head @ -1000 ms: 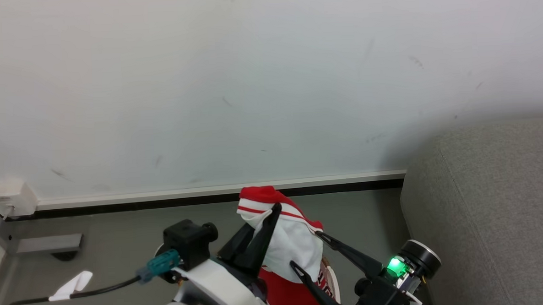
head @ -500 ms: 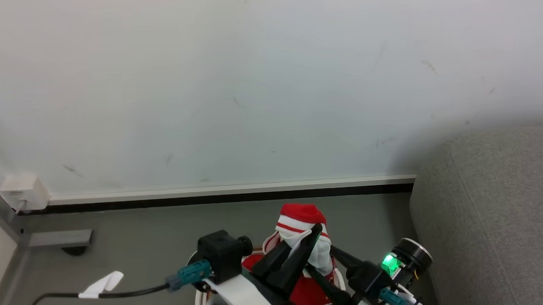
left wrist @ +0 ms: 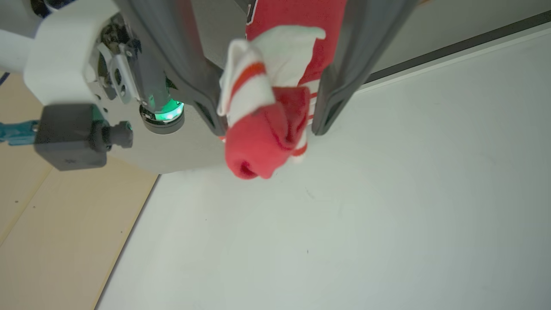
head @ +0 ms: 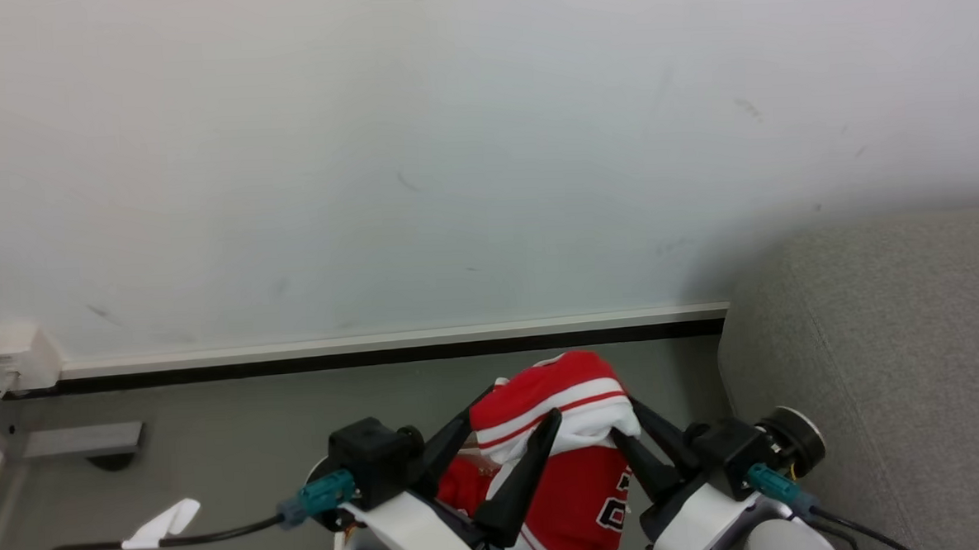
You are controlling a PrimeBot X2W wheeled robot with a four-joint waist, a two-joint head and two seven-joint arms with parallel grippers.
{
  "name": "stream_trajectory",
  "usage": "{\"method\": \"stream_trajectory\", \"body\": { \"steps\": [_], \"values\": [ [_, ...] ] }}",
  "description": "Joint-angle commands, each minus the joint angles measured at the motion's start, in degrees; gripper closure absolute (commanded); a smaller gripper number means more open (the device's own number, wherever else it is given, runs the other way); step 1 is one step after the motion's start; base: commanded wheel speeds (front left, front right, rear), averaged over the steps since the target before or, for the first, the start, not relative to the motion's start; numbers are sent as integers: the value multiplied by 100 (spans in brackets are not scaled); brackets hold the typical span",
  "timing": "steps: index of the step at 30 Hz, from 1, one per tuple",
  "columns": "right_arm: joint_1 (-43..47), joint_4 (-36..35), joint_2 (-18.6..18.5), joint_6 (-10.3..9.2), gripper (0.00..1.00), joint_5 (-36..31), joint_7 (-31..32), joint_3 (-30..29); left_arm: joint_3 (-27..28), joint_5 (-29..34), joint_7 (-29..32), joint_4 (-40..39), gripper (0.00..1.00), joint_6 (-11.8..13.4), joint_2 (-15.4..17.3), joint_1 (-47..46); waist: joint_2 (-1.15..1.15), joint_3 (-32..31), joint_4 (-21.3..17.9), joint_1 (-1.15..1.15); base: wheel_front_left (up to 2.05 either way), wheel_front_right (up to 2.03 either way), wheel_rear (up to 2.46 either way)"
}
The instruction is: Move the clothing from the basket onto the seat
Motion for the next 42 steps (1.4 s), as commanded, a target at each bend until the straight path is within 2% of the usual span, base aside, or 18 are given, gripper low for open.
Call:
{"method": "stream_trajectory", "body": {
  "steps": [1,9,16,23,31,37,42],
  "values": [
    [-77,-44,-114,-14,100,46,-2,-112,21,1,-73,28,0,16,20,61,0,33,-95,0,0,0,0],
    [45,-371,-475,-14,100,-24,-2,-750,-94,72,-149,177,0,-2,-4,168,0,158,-777,0,0,0,0],
    [180,-655,-679,-14,100,-90,-2,-1021,-196,186,-245,284,0,-20,-68,118,0,289,-1470,0,0,0,0],
    [281,-881,-774,-14,100,-137,-2,-1236,-284,212,-273,343,0,-49,-102,40,0,420,-1865,0,0,0,0],
    [208,-1106,-700,-14,100,-228,-2,-1513,-283,308,-274,286,0,-50,-4,-113,0,800,-1905,0,0,0,0],
    [-197,-1363,-548,-14,100,-441,-2,-2009,-152,469,-165,100,0,-121,195,-548,0,1677,-1690,0,0,0,0],
    [-1007,-1461,-634,-14,100,-770,-3,-2501,73,595,-113,-90,0,-221,371,-1178,0,2629,-1428,0,0,0,0]
  ]
}}
